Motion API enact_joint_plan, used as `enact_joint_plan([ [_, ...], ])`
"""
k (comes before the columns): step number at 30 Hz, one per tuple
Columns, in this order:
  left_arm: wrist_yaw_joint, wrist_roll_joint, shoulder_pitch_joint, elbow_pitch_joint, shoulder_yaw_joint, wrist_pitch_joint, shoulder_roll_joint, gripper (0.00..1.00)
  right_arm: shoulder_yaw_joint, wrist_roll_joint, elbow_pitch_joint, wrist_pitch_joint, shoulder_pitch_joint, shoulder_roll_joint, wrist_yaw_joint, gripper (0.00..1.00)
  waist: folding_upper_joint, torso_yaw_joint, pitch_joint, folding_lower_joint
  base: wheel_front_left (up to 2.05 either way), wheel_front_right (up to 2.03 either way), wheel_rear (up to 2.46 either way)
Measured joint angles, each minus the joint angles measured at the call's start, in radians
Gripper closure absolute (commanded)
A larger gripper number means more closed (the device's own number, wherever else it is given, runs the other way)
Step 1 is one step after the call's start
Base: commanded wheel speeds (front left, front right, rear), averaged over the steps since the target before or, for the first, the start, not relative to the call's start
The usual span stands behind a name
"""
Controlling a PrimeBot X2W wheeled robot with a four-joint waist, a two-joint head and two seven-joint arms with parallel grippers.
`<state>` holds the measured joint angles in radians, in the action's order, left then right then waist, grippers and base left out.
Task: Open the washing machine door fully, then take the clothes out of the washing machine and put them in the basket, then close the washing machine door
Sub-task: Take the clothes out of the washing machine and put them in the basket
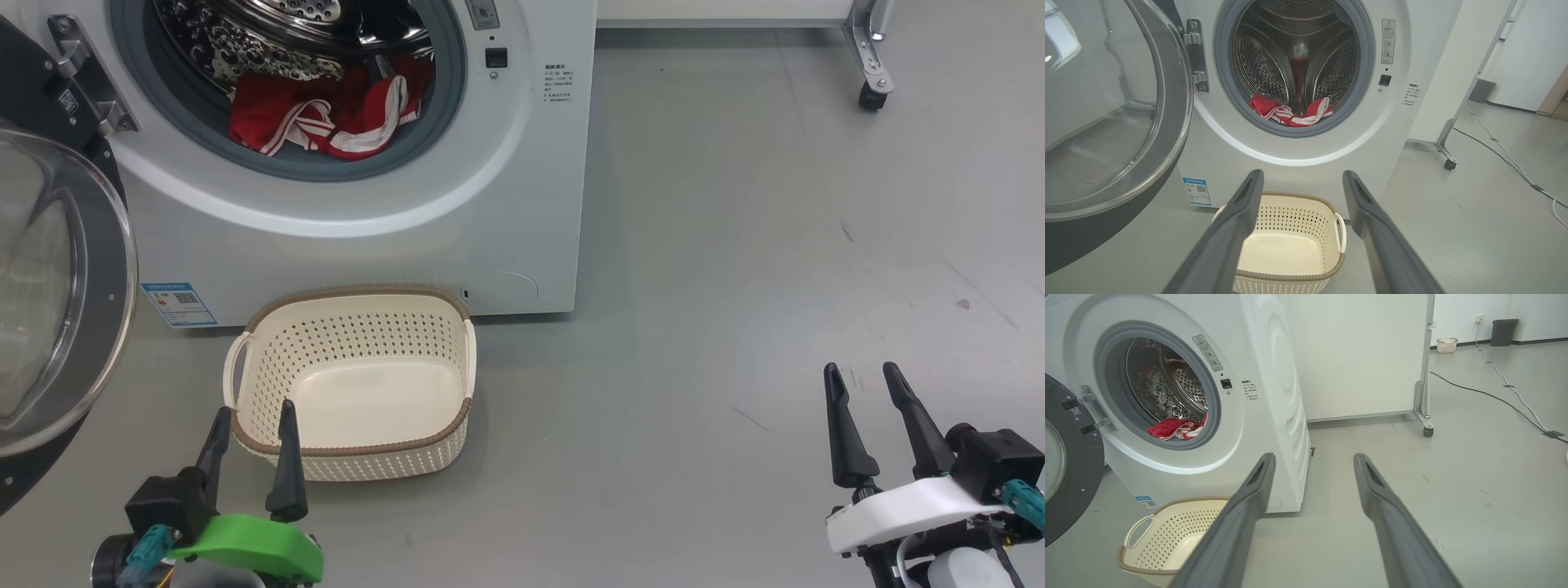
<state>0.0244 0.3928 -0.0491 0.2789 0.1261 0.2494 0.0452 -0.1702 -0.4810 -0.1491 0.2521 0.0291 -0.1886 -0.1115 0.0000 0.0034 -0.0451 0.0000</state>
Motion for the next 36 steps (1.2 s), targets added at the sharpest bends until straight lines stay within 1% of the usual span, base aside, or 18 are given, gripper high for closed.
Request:
enact_joint_plan([
  [26, 0.000, 0.003, 0.000, 0.000, 0.007, 0.000, 0.000, 0.00, 0.003, 0.009, 0.002, 0.000, 0.000, 0.005, 0.000, 0.00, 0.0000, 0.001, 0.000, 0.0000, 0.00, 0.00, 0.00],
  [36, 0.004, 0.048, 0.000, -0.007, 0.006, 0.000, -0.001, 0.00, 0.003, 0.009, 0.001, 0.000, 0.000, 0.007, 0.000, 0.00, 0.0000, 0.001, 0.002, 0.0000, 0.08, -0.08, 0.00],
])
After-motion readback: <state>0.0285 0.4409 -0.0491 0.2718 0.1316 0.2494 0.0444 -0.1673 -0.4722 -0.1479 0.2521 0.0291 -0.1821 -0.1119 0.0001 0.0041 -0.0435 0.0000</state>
